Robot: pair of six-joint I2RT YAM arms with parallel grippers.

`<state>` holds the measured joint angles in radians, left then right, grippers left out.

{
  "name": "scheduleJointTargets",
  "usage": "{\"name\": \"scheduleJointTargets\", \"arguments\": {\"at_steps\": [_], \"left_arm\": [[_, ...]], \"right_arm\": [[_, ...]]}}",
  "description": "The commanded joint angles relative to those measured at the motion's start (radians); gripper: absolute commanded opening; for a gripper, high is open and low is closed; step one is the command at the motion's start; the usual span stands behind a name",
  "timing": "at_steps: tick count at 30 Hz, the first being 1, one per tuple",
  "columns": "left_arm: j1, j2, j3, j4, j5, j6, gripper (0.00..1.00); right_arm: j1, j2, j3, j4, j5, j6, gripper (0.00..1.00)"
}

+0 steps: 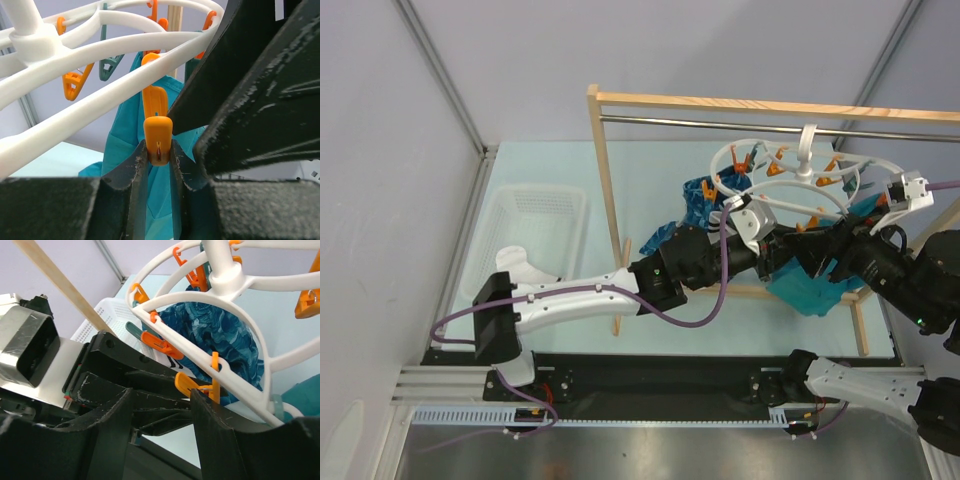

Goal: Clip the socks to the hanger
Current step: Open the clamp at the hanger.

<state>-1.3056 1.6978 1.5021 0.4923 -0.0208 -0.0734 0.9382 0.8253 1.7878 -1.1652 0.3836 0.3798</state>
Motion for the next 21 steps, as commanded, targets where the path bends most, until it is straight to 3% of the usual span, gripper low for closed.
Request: {"name": "scheduleJointTargets", "arguments": {"at_steps": [1, 10, 21], "left_arm": [[-0.006, -0.050, 0.035, -0.027, 0.058, -0.029, 0.00], [-0.006, -0.055, 0.032, -0.026, 0.070, -0.040, 0.00], [-0.006, -0.063, 0.027, -0.017, 0.087, -0.055, 0.00]], "right_arm": [[-0.003, -0.018, -0.007, 0.033, 0.052, -0.022, 0.55], [-0.003, -0.028, -0.019, 0.018, 0.129, -0.038, 0.55], [-0.001, -0.034, -0.089, 0.114, 0.158, -0.087, 0.55]]}}
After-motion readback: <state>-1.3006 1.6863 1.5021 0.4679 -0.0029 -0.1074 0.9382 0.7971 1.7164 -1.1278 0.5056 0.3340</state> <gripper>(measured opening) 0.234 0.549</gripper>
